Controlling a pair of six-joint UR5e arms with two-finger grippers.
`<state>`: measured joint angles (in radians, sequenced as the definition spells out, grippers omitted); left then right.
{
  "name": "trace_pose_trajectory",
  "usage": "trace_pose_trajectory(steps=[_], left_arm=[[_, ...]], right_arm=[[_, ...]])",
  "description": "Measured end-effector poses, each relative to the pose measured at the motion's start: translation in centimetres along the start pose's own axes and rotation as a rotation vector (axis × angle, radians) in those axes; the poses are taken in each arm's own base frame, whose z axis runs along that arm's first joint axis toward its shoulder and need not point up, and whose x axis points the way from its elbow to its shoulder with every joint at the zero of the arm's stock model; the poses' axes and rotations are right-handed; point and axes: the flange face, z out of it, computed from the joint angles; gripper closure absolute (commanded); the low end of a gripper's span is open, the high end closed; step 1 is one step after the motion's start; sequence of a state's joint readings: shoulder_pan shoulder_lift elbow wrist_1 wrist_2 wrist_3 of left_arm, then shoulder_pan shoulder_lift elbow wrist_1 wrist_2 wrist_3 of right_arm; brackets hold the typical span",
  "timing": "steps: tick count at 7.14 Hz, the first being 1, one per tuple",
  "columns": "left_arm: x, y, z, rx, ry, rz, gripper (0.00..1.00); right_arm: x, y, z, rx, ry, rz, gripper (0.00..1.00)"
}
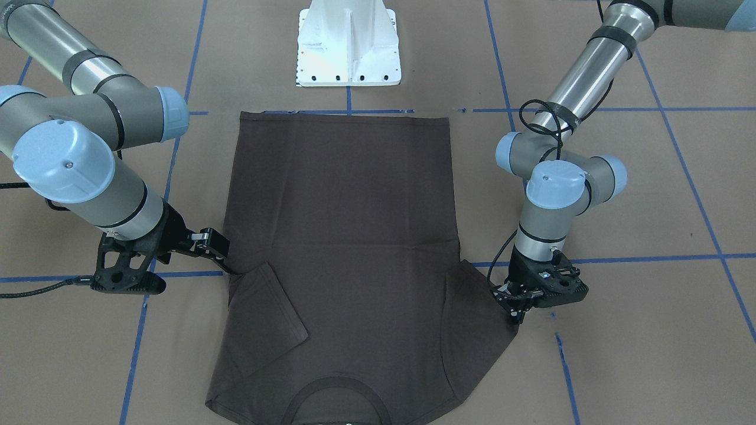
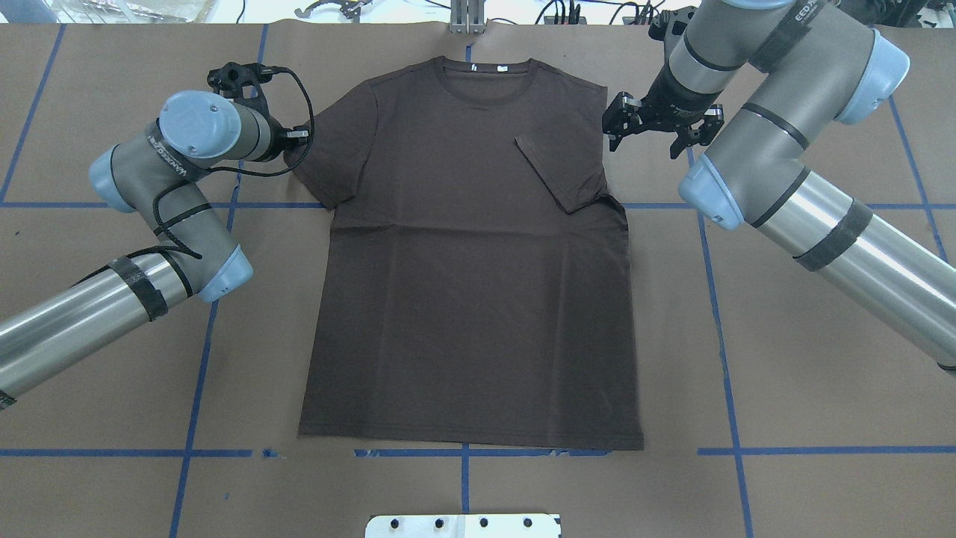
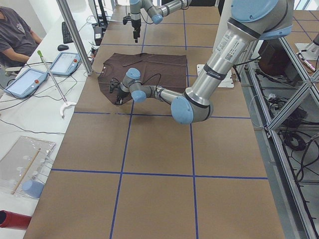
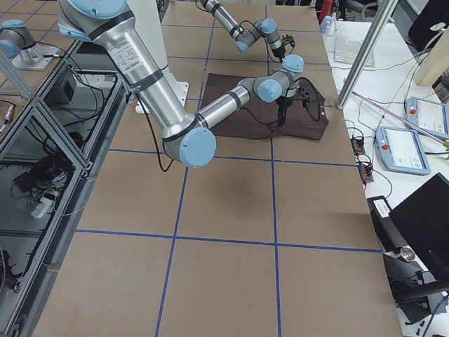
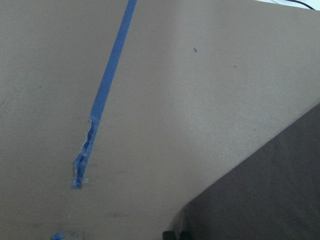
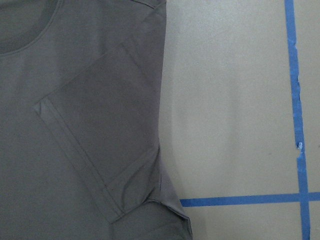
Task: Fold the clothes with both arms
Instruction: 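Fold the other sleeve inward over the shirt with the left gripper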
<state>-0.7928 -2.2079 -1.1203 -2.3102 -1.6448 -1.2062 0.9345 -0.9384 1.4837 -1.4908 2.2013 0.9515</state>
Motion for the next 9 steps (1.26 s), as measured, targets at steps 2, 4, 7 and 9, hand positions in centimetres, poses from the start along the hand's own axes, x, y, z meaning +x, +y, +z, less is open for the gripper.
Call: trace_pose_trajectory(steps=[2, 4, 7, 9], left_arm=[[3.4, -1.1, -2.0, 0.002, 0.024, 0.000, 1.00], [9.2, -2.8, -5.3, -0.019, 0.024, -0.008, 1.00], [17.2, -1.9, -7.4, -0.077, 0.059, -0.108, 1.00], [21.8, 1.0, -5.9, -0.110, 0.067, -0.165, 1.00]], right_arm=[[0.1, 0.0, -0.2, 0.004, -0.003, -0.001, 0.00], [0.3, 0.0, -0.3, 0.007, -0.004, -0.001, 0.00], [0.6, 0.1, -0.3, 0.010, -0.005, 0.000, 0.00], [0.5, 0.1, -0.5, 0.012, -0.007, 0.000, 0.00]])
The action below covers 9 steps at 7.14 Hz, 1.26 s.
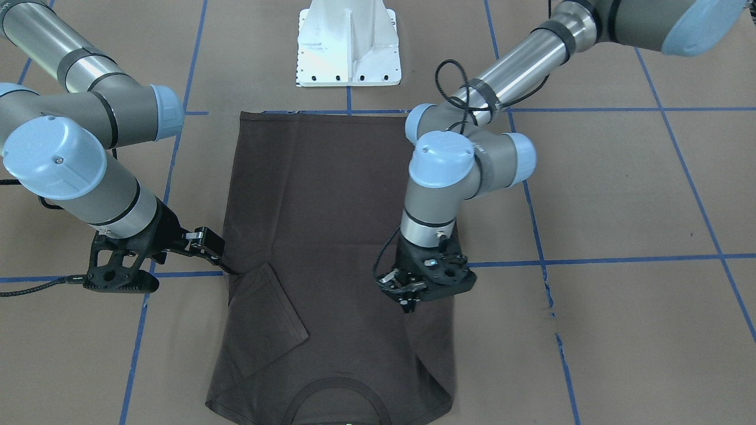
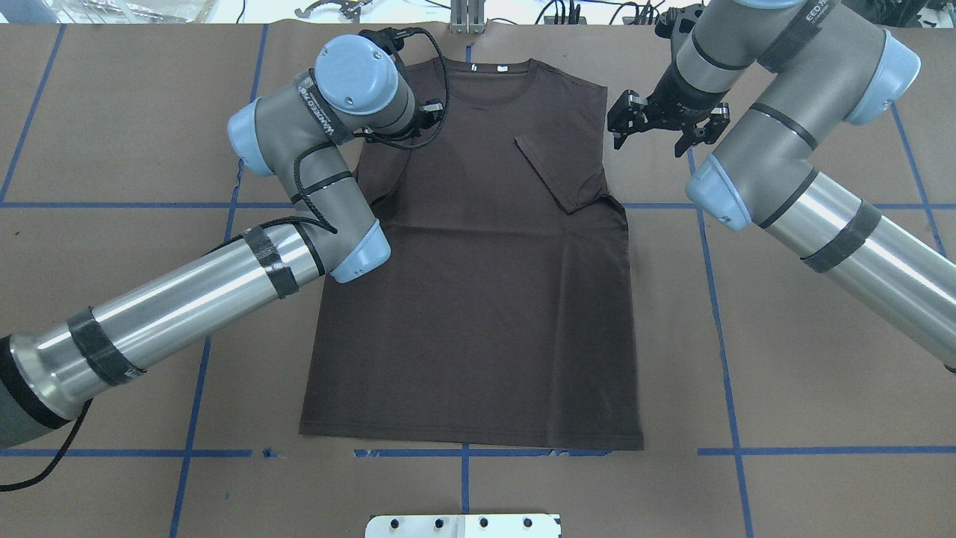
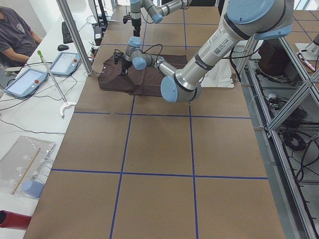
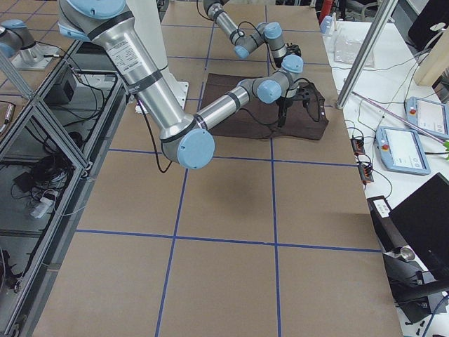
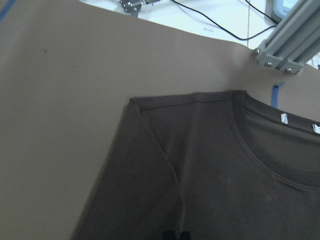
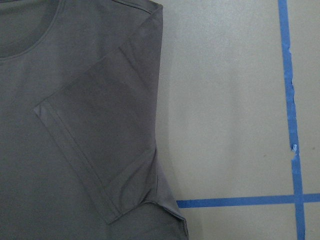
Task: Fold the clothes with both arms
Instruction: 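Fold the other sleeve inward over the shirt with the left gripper, then move the right gripper to the hem corner nearest the robot while the left gripper holds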
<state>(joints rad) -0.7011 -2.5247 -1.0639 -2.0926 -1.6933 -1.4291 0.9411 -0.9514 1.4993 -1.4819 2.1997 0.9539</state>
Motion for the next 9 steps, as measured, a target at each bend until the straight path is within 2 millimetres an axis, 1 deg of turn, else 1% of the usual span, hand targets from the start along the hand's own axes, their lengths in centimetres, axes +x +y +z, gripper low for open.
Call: trace_pose_trajectory(steps=[1, 2, 3, 4, 5, 6, 7, 8, 9], left_arm=[[0.5, 1.0, 1.1, -0.006, 0.007, -0.011, 1.00], [0.7, 1.5, 1.8, -0.009, 0.014, -0.015, 0.72], [0.8, 1.8, 2.1, -0.011, 0.019, -0.015, 0.01], [0.9, 1.9, 2.2, -0.012, 0.022, -0.006, 0.00], [1.2, 1.9, 1.8, -0.012, 0.033, 0.009, 0.00], [1.8, 2.1, 0.7, -0.017, 0.059, 0.021, 0.00], [2.0, 2.5, -1.0, -0.040, 0.095, 0.035, 0.00], [1.1, 3.3, -2.7, -0.088, 0.122, 0.047, 0.00], [-0.5, 4.1, -4.8, -0.128, 0.126, 0.067, 0.00]], right_arm=[[0.0, 0.0, 0.0, 0.000, 0.000, 0.001, 0.00], [-0.1, 0.1, 0.0, 0.000, -0.001, 0.001, 0.00], [-0.1, 0.1, 0.1, -0.001, -0.001, 0.002, 0.00], [-0.1, 0.1, 0.1, -0.002, -0.001, 0.002, 0.00], [-0.1, 0.1, 0.1, -0.002, -0.002, 0.002, 0.00], [0.1, 0.3, 0.0, 0.000, -0.004, 0.001, 0.00], [0.7, 1.3, 0.0, 0.001, -0.007, -0.003, 0.00], [1.7, 3.8, 0.1, 0.007, -0.006, -0.002, 0.00], [2.4, 7.7, 0.7, 0.020, 0.005, 0.009, 0.00]])
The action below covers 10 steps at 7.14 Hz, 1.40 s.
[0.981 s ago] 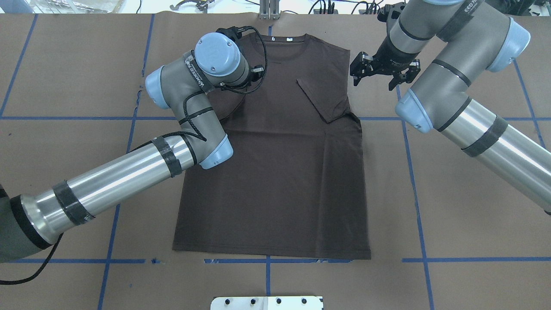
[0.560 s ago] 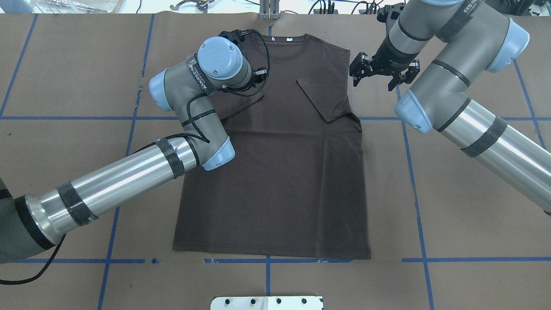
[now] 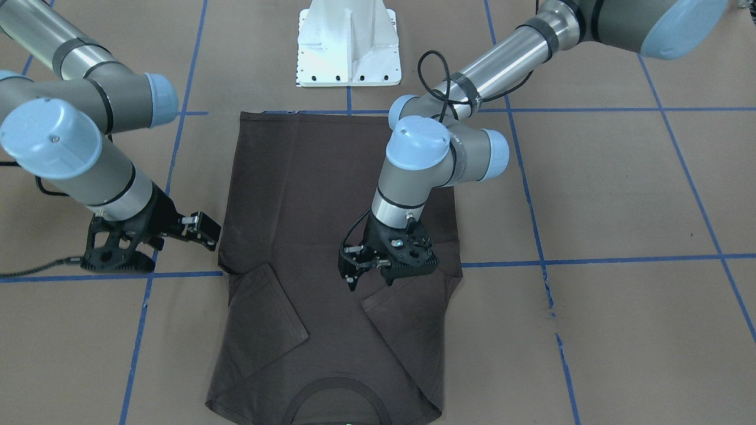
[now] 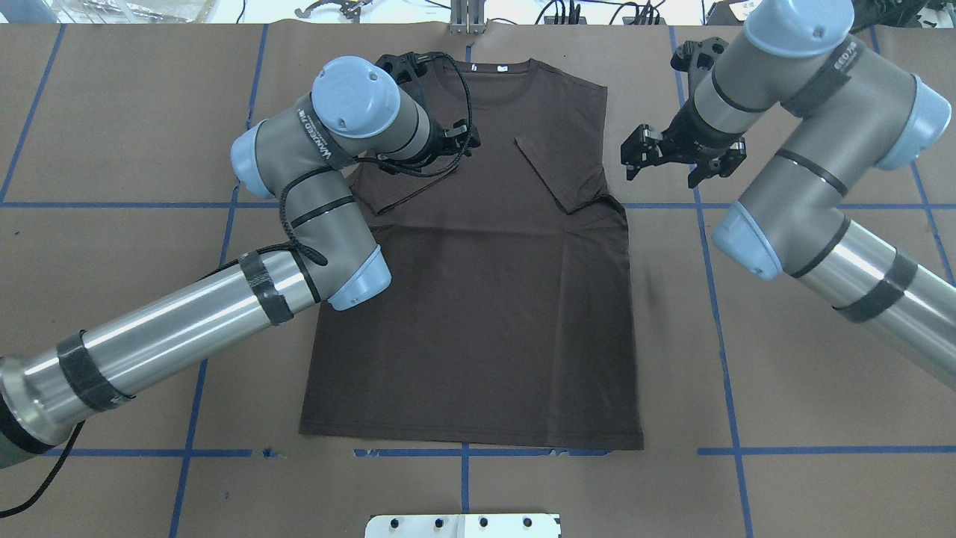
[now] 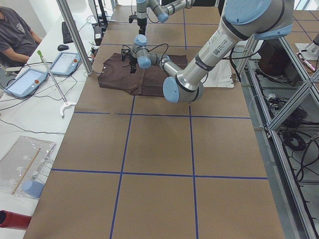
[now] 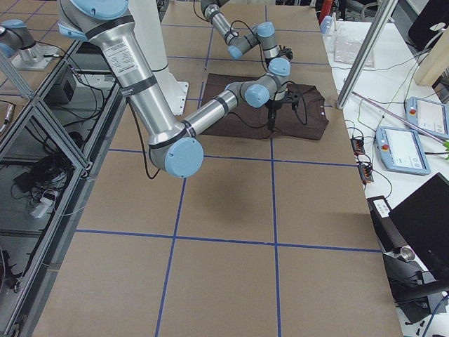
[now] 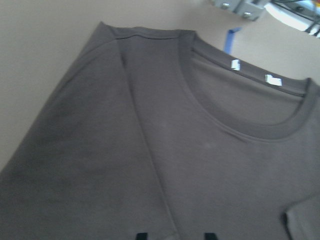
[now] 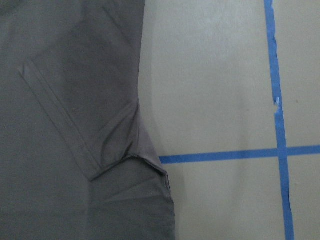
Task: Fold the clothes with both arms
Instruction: 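Move the right gripper to the hem corner nearest the robot while the left gripper holds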
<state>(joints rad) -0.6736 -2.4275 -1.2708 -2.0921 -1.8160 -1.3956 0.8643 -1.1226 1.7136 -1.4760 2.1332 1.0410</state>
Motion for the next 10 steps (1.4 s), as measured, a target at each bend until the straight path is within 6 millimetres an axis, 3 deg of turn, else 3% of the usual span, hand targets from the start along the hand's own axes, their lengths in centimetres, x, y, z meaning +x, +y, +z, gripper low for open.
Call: trace_pose_trajectory(steps=[1, 3, 5, 7, 10], left_arm=[[-1.9, 1.3, -3.0, -0.021, -0.014, 0.047, 0.00], [-5.6, 3.4, -8.7, -0.033, -0.027, 0.127, 0.00], [-6.1, 3.9, -10.5, -0.030, -0.026, 0.150, 0.00], [-5.8, 4.0, -11.0, -0.026, -0.019, 0.156, 0.00], [-6.0, 4.0, -11.1, -0.024, -0.019, 0.157, 0.00]], right_arm=[[0.7, 4.8, 0.7, 0.011, 0.007, 0.014, 0.00], [4.2, 14.0, 3.1, 0.018, -0.049, 0.049, 0.00], [5.6, 21.9, 6.2, 0.021, -0.100, 0.097, 0.00], [5.0, 27.0, 8.4, -0.014, -0.063, 0.111, 0.00], [2.4, 31.2, 9.9, -0.044, -0.007, 0.076, 0.00]])
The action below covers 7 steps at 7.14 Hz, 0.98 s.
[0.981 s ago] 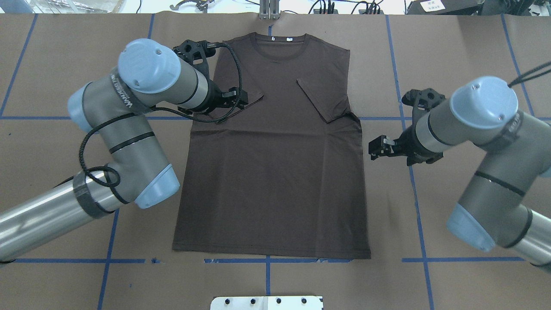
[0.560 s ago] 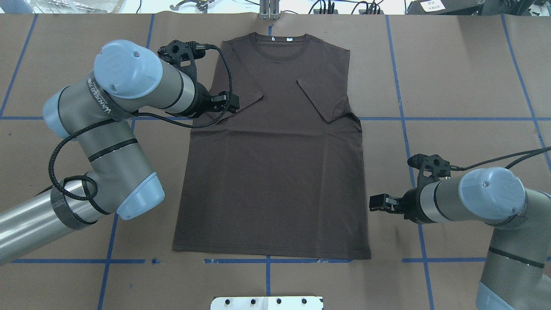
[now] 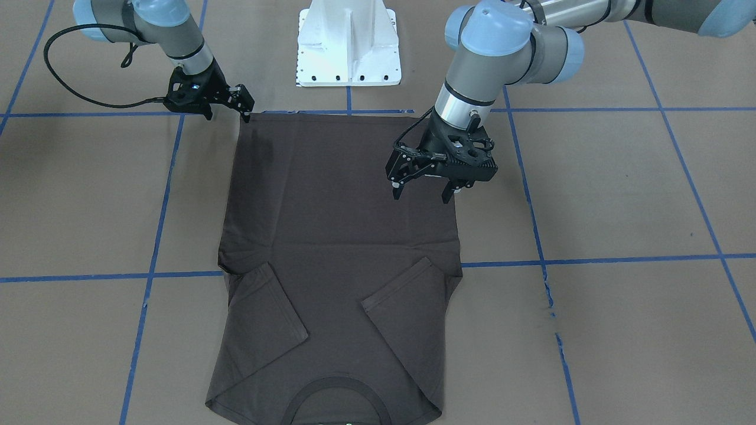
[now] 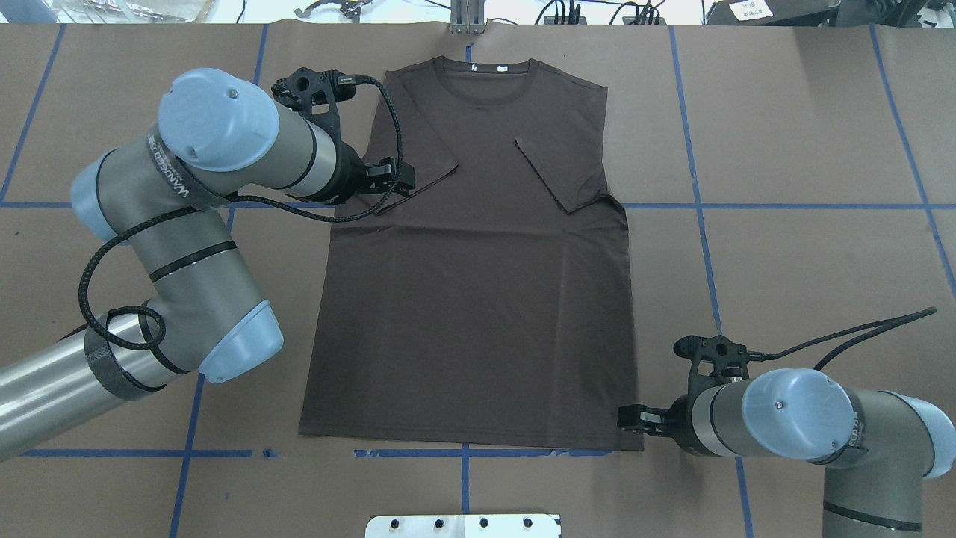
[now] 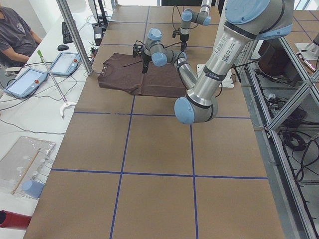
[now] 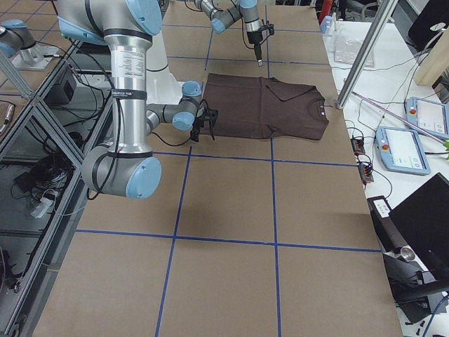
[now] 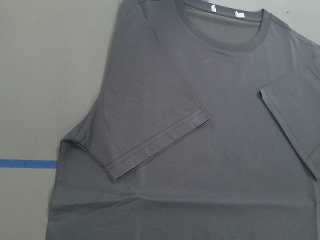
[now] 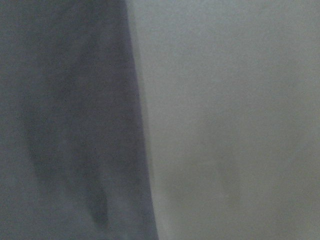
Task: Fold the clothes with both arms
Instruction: 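Move the right gripper to the hem corner nearest the robot while the left gripper holds, then move the left gripper to the other hem corner and grasp both hem corners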
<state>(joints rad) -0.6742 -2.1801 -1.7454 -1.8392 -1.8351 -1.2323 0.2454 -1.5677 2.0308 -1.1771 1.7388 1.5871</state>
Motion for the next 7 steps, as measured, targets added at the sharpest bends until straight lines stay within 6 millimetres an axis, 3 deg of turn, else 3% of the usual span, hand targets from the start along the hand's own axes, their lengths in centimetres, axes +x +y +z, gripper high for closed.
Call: trace_pose_trajectory(steps=[3, 4, 6, 7], left_arm=[[-0.2, -0.1, 0.0, 0.003, -0.003, -0.001, 0.00], [-0.2, -0.1, 0.0, 0.003, -0.003, -0.001, 0.00], [-0.3, -0.1, 0.0, 0.003, -0.003, -0.001, 0.00], [-0.4, -0.1, 0.1, 0.003, -0.004, -0.001, 0.00]], right_arm=[[-2.6, 1.7, 1.0, -0.021, 0.031, -0.017, 0.03], [-2.7, 1.7, 1.1, -0.023, 0.037, -0.017, 0.14], [-2.5, 1.7, 1.3, -0.027, 0.043, -0.016, 0.47], [-2.4, 1.6, 1.4, -0.029, 0.045, -0.015, 0.57]])
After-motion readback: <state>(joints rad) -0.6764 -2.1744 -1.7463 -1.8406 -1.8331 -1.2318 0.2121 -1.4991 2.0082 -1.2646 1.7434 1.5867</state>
